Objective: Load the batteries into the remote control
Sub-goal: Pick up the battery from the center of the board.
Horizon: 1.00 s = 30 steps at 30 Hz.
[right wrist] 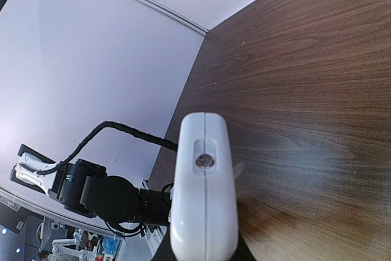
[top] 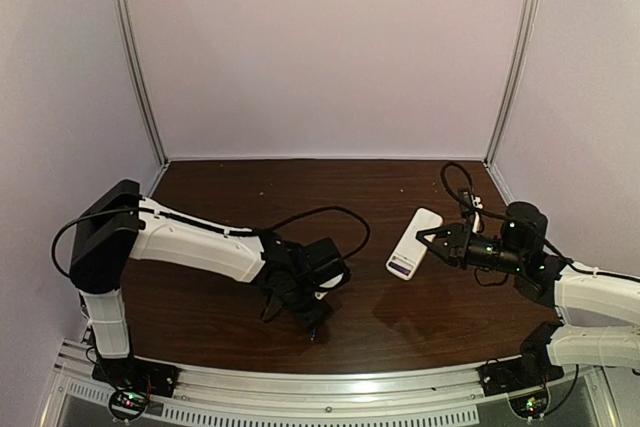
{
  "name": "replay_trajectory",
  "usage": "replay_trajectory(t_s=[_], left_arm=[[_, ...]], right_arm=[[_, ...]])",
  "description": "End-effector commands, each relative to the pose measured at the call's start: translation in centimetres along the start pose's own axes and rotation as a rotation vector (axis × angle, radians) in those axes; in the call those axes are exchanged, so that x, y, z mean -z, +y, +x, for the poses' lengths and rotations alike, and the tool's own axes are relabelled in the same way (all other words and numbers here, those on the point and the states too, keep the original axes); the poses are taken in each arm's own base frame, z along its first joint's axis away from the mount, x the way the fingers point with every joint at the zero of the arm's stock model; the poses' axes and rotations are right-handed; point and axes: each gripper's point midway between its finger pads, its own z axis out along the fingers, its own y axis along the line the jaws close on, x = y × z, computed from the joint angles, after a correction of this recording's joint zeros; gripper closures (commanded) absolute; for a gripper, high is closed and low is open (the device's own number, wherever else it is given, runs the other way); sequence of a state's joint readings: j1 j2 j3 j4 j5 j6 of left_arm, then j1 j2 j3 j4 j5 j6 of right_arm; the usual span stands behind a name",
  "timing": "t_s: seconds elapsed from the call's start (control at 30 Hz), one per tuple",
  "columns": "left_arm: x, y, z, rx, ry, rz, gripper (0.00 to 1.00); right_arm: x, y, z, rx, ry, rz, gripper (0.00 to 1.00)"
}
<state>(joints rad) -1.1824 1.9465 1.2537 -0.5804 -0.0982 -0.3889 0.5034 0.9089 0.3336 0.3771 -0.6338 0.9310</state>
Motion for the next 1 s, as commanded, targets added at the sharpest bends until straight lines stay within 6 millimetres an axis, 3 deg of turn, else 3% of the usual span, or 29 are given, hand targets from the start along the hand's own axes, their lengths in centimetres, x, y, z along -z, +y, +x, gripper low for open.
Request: replay_trajectory(t_s=[0.0,0.33,0.43,0.53,0.63,0.8,0.97], left_arm=[[0.0,2.8,1.7,0.103,0.04,-0.05,0.47],[0.9,5.9,3.5,0.194,0.049,-0.066,0.49],[3.4,7.2,1.8,0.145,-0.042,-0.113,0.38],[7.2,7.7,-0.7,-0.004,-0.17,-0.136,0.3],[8.7,6.1,-0.9,-0.249,-0.204,-0.061,0.25],[9.0,2.2,2.5,-0.698,-0.201,0.079,0.26],[9.5,-0.1,2.2,-0.895,-0.219,0.165,0.31]], right_arm=[[0.3,-0.1,0.3,-0.005,0.004,-0.009,1.0],[0.5,-0.1,0.2,-0.006,0.0,-0.016,1.0],[0.6,0.0,0.2,-0.003,0.0,-0.018,1.0],[0.7,0.1,0.3,0.002,0.003,-0.023,1.0],[0.8,0.3,0.3,0.006,0.003,-0.029,1.0],[0.8,0.4,0.2,0.008,0.002,-0.032,1.0],[0.7,0.3,0.2,0.007,0.001,-0.031,1.0]])
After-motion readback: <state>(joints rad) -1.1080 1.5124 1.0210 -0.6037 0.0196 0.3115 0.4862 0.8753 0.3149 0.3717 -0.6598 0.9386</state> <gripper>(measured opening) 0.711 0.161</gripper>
